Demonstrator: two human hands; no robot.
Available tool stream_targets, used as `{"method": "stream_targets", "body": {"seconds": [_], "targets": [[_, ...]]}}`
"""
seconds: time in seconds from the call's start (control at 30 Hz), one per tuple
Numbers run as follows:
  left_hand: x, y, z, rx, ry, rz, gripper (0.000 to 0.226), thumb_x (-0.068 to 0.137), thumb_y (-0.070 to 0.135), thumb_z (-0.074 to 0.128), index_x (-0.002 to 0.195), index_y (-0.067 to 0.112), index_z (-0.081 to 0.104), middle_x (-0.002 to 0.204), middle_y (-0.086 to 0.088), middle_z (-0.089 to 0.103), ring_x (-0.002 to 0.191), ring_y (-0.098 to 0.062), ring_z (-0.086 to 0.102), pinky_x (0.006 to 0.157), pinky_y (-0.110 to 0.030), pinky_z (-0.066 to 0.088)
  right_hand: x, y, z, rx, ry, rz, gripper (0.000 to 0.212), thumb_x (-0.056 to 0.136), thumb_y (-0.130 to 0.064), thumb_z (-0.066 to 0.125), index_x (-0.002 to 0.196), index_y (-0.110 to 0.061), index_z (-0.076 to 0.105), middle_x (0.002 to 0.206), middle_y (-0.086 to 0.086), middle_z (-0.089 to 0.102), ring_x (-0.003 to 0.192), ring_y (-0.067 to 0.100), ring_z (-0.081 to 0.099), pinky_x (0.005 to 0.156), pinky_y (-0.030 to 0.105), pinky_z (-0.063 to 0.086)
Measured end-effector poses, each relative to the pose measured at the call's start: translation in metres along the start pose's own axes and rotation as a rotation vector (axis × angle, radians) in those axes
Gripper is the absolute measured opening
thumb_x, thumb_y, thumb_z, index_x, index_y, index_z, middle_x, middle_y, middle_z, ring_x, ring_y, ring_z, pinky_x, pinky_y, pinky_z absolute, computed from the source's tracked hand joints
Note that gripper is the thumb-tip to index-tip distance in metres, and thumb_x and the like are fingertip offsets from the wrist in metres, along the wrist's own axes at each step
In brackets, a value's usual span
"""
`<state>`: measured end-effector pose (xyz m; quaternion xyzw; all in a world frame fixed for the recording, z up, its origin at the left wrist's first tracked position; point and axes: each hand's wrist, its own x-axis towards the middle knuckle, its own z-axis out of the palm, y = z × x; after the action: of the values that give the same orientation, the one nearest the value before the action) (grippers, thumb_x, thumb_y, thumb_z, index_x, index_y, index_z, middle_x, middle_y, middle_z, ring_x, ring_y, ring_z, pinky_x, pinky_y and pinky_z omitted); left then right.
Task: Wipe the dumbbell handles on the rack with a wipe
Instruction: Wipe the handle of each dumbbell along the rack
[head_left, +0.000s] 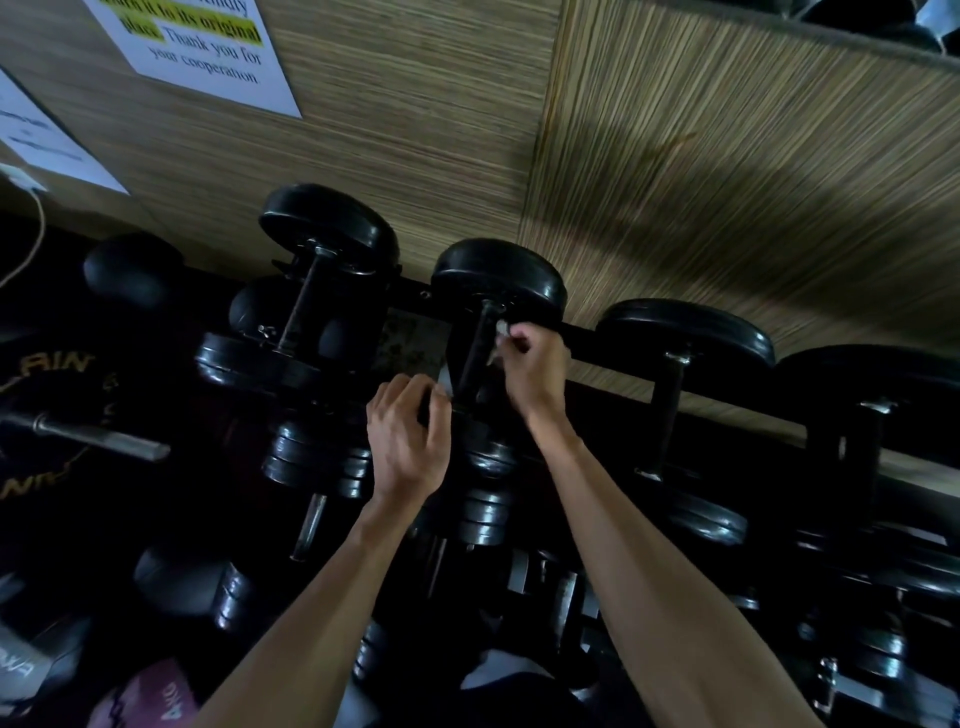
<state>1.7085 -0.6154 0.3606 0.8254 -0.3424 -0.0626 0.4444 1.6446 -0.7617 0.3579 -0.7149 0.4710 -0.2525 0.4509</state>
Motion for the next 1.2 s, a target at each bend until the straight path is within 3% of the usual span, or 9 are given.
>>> {"method": "stream_targets", "body": {"seconds": [0.17,0.33,0.43,0.6,0.67,0.73,0.8,1.0,1.2], "targets": [[0.002,-0.001,0.001,-0.005,0.008,0.013,0.039,0.095,0.031,0.039,0.071,0.009,0.061,0.066,0.002,0.057,0.065,-0.013,0.051,0.068,-0.030,0.044,-0.019,0.019,-0.004,-0.102,-0.278,0.095,0.025,0.093,-0.017,0.065,0.069,-0.009,0.069,0.073,0.007,0.072,0.072,0.021,0.069,0.065,0.030,0.050],[0.001,-0.001,0.001,-0.004,0.004,-0.003,0.038,0.094,0.032,0.039,0.071,0.010,0.061,0.068,0.003,0.057,0.068,-0.010,0.049,0.067,-0.032,0.045,0.014,0.006,0.005,0.156,-0.059,0.244,0.033,0.097,-0.021,0.064,0.064,-0.017,0.069,0.072,0.008,0.073,0.073,0.026,0.073,0.071,0.051,0.061],[0.001,0.000,0.001,-0.007,0.002,-0.007,0.037,0.093,0.030,0.039,0.071,0.010,0.061,0.068,0.003,0.057,0.069,-0.009,0.049,0.069,-0.033,0.045,0.010,0.005,0.008,0.162,-0.058,0.279,0.027,0.097,-0.016,0.063,0.073,-0.013,0.073,0.077,0.007,0.074,0.077,0.019,0.073,0.077,0.046,0.062],[0.001,-0.001,0.001,-0.008,0.005,0.018,0.037,0.095,0.030,0.038,0.072,0.011,0.060,0.067,0.005,0.057,0.068,-0.010,0.050,0.072,-0.031,0.043,-0.020,0.013,-0.004,0.015,-0.368,0.306,0.016,0.094,-0.013,0.066,0.088,-0.002,0.076,0.087,0.013,0.076,0.086,0.027,0.074,0.078,0.034,0.058],[0.001,0.000,0.001,-0.008,0.011,0.015,0.037,0.094,0.030,0.038,0.072,0.011,0.061,0.068,0.005,0.058,0.069,-0.009,0.049,0.071,-0.030,0.042,-0.013,0.007,-0.001,0.054,-0.241,0.249,0.022,0.096,-0.015,0.065,0.078,-0.007,0.075,0.076,0.007,0.075,0.075,0.018,0.074,0.074,0.036,0.061],[0.001,0.000,0.000,-0.008,0.001,0.008,0.036,0.094,0.029,0.039,0.072,0.011,0.061,0.068,0.004,0.058,0.069,-0.010,0.050,0.071,-0.032,0.044,0.000,-0.002,0.002,0.057,-0.051,0.185,0.033,0.097,-0.017,0.064,0.065,-0.012,0.069,0.061,-0.005,0.067,0.058,0.001,0.064,0.061,0.024,0.055],[0.000,-0.001,0.000,-0.002,-0.003,-0.001,0.035,0.093,0.029,0.039,0.072,0.011,0.061,0.069,0.004,0.058,0.070,-0.011,0.051,0.071,-0.034,0.046,0.004,-0.012,0.004,0.083,0.054,0.167,0.033,0.097,-0.016,0.064,0.065,-0.008,0.068,0.059,-0.008,0.064,0.055,0.003,0.062,0.058,0.019,0.053],[0.001,0.002,0.000,-0.017,0.031,0.034,0.033,0.093,0.026,0.041,0.071,0.011,0.061,0.067,0.005,0.057,0.068,-0.009,0.047,0.068,-0.029,0.041,-0.031,0.007,-0.004,0.055,-0.265,0.233,0.025,0.096,-0.018,0.067,0.074,-0.009,0.073,0.067,0.002,0.072,0.064,0.012,0.070,0.066,0.029,0.057],[0.001,0.002,-0.002,-0.009,0.013,0.023,0.034,0.093,0.026,0.039,0.069,0.010,0.058,0.067,0.004,0.055,0.068,-0.009,0.047,0.069,-0.031,0.043,-0.001,-0.013,0.002,0.012,-0.014,0.123,0.027,0.096,-0.007,0.063,0.069,-0.002,0.068,0.064,0.001,0.067,0.052,-0.001,0.059,0.056,0.018,0.051]]}}
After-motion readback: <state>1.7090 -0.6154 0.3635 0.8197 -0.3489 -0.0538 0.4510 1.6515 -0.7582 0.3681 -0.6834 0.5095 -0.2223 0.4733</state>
